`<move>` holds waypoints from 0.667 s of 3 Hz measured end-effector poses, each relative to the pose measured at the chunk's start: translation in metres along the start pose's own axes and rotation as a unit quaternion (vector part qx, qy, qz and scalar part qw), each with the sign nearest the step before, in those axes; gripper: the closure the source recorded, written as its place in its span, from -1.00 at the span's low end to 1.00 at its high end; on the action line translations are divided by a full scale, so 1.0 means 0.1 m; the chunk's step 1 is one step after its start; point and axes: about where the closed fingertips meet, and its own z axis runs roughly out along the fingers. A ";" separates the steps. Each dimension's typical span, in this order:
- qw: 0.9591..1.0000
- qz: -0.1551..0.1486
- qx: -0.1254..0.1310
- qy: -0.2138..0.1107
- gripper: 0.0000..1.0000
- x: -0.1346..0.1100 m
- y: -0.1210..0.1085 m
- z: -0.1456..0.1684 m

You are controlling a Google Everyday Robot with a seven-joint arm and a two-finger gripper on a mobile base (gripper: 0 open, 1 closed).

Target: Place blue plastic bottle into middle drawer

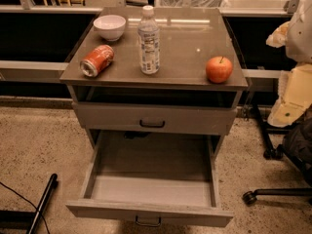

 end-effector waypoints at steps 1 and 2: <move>1.000 0.000 0.000 0.000 -1.00 0.00 0.00 0.00; 0.998 -0.013 -0.025 -0.049 -1.00 -0.22 -0.05 0.13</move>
Offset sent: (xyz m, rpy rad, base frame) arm 0.0348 0.0591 -0.0194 0.2881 0.0771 0.1771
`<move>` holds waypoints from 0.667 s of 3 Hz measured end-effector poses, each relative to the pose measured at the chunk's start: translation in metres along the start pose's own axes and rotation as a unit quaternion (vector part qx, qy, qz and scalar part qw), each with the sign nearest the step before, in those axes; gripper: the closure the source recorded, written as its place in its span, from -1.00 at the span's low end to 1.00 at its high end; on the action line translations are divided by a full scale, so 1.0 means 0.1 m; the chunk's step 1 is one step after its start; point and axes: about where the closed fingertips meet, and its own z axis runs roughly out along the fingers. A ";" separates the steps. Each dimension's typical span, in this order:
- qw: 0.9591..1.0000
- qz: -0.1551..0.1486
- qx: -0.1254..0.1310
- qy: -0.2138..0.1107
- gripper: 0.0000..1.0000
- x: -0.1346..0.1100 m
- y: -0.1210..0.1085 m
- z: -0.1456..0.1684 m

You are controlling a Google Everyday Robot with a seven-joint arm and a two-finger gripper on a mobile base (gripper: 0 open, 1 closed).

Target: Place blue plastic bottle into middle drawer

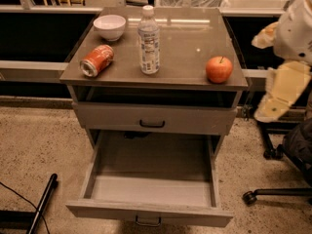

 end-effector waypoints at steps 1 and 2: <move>0.995 -0.020 -0.031 -0.095 -1.00 -0.60 -0.26 0.40; 0.984 -0.010 -0.030 -0.175 -1.00 -1.09 -0.49 0.69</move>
Offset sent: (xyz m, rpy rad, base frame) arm 0.1393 0.1626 -0.0251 0.5588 -0.1039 0.1040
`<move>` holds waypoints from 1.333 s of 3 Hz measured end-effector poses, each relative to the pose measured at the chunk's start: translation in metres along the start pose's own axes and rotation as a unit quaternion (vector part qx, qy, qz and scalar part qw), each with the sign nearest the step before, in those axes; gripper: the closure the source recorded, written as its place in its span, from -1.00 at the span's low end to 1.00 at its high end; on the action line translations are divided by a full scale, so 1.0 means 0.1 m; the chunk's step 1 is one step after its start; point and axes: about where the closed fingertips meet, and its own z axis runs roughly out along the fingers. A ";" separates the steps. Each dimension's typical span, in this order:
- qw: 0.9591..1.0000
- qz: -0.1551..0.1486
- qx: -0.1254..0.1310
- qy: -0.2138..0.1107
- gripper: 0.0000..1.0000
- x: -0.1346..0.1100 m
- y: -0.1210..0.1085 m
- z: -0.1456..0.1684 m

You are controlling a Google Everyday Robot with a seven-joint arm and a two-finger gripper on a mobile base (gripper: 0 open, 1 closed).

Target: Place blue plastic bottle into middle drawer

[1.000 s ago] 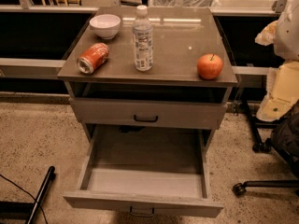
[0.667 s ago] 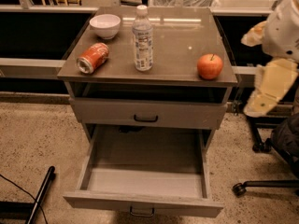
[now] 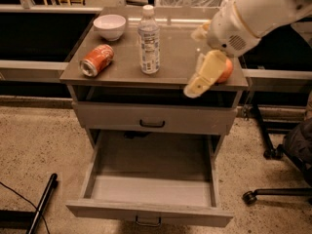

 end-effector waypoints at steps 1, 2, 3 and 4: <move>0.997 0.014 0.029 -0.065 -1.00 -0.25 -0.29 0.26; 0.991 0.029 0.067 -0.113 -1.00 -0.37 -0.56 0.40; 0.980 0.045 0.095 -0.169 -1.00 -0.52 -0.77 0.49; 0.967 0.069 0.094 -0.228 -1.00 -0.77 -0.91 0.66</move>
Offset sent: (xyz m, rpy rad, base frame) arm 0.1055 0.0496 0.0033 0.3451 -0.2034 -0.1684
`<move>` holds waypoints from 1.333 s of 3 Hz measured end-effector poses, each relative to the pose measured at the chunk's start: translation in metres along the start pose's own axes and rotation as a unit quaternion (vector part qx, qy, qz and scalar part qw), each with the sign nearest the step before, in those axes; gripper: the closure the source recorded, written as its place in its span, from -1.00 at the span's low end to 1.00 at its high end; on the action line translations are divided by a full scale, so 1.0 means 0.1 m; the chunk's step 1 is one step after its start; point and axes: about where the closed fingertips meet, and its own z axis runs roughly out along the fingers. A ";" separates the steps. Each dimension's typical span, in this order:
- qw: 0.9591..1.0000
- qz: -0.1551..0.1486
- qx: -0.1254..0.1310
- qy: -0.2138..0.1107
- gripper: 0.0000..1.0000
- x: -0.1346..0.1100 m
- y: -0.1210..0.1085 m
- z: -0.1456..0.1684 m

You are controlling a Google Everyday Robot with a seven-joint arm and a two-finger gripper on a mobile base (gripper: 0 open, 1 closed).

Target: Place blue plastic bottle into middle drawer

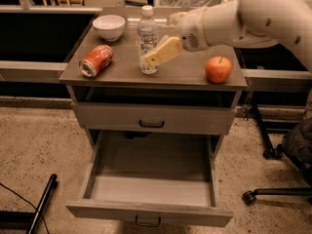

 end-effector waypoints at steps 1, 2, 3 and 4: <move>1.000 0.003 -0.005 -0.016 -1.00 -0.11 0.06 0.26; 1.000 -0.005 0.000 -0.014 -1.00 -0.16 0.04 0.52; 1.000 0.005 0.001 -0.014 -1.00 -0.10 -0.05 0.70; 1.000 0.019 -0.002 -0.016 -1.00 -0.01 -0.16 0.81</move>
Offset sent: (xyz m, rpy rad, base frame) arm 0.0386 0.0723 -0.0152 -0.0003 -0.0434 -0.0031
